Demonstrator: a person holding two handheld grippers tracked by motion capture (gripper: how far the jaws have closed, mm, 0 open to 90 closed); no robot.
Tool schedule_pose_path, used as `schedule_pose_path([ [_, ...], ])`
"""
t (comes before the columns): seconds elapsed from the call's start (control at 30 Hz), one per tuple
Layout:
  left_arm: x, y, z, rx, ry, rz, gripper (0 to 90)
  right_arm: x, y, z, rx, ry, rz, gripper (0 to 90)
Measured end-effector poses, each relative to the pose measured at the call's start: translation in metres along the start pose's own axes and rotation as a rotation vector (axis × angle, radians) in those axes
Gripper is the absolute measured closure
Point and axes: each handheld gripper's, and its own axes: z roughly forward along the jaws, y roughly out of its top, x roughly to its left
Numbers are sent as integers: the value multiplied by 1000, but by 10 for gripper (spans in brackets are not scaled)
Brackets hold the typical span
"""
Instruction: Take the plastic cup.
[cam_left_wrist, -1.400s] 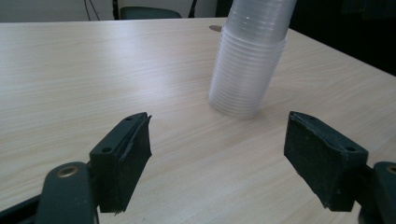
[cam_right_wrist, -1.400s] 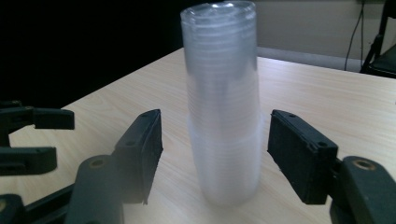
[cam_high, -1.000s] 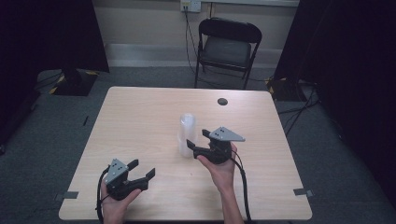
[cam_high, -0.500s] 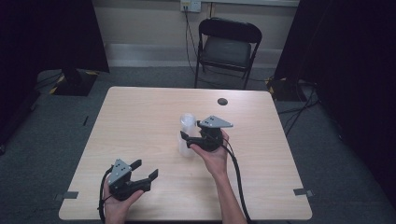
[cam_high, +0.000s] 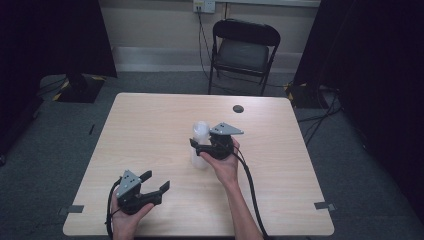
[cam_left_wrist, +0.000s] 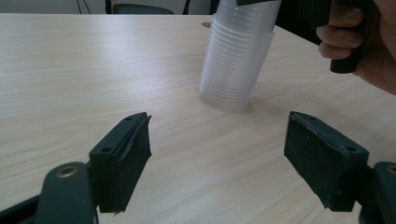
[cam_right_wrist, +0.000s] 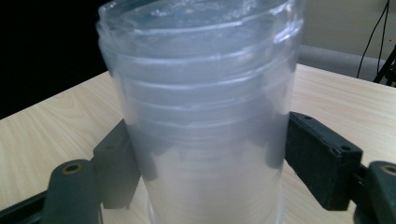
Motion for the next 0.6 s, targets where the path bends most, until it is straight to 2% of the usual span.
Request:
schedule_pose_path([
  [0.33, 0, -1, 1, 0, -6, -7, 224, 3, -1, 5, -2, 0, -6, 306],
  [0.6, 0, 0, 0, -1, -7, -4, 224, 3, 1, 3, -9, 2, -21, 314],
])
